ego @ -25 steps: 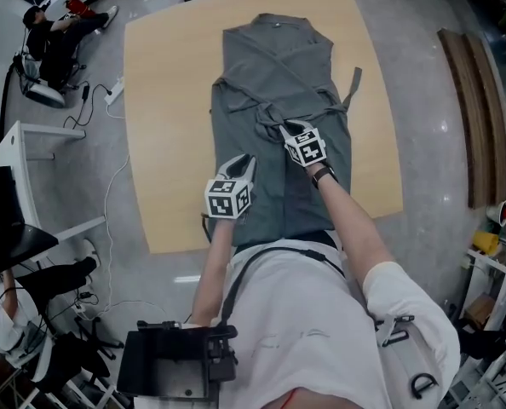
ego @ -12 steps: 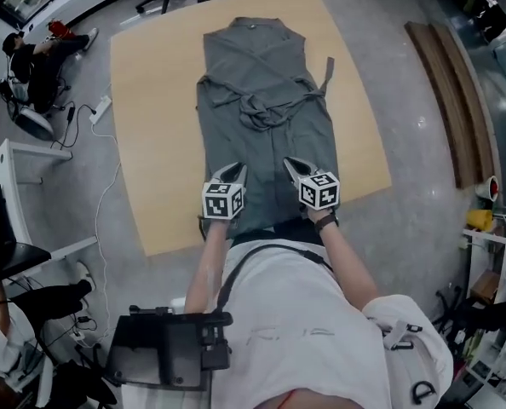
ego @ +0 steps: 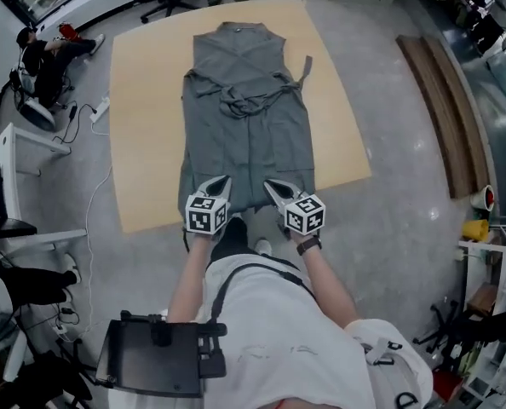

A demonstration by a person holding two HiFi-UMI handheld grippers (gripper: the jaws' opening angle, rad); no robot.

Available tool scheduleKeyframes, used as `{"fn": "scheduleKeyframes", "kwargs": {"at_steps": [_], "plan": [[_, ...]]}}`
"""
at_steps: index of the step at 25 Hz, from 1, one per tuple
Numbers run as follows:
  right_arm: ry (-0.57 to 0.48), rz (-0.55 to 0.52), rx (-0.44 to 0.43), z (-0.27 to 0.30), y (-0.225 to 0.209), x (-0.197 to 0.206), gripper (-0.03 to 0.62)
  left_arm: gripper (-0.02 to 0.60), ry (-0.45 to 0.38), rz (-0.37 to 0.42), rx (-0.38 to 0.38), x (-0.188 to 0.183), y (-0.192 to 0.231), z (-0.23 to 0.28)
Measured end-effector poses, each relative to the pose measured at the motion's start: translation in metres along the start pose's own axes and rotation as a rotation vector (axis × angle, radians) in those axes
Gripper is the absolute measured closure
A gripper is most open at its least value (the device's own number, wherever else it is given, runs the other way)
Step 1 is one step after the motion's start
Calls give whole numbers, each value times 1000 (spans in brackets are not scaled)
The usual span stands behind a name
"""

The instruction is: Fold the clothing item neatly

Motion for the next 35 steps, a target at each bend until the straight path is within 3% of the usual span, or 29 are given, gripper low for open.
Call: {"fn": "scheduleKeyframes", "kwargs": {"at_steps": [6,8,13,16,18,23,26,28,31,35], "plan": [[-116,137,70,-51,25,48,594,579,62,-34,27,48,-57,-34],[-121,118,52,-58,41,54,526,578,60,-19,27,56,-65,-45],[-140,47,-6,-48,48,40,511,578,21,83,-24,40,-50,-44],[-122,-1,40,-51,40,35,459,577,11,96,-62,37,-34,-55],[-129,27,108,-60,27,37,414,552,28,74,-83,41,-20,-63],[-61,163,264,-80,-18,69,255,442,140,1,-155,83,18,-75],[7,205,356,-89,-48,90,203,381,243,-32,-205,116,38,-79],[40,228,404,-91,-67,99,160,328,299,-89,-197,136,49,-75],[80,267,450,-91,-87,107,141,295,374,-176,-195,160,56,-63],[172,316,428,-72,-95,122,140,295,449,-202,-239,181,61,-58]]}}
Point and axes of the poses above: the fingertips, and each gripper's own axes: z forward along the fingers, y to its left, x out of its underside, the point moved 10 cm from there along -z, backward along the fingers, and after that the axes turned 1 degree about z, right-handed, at the moved point
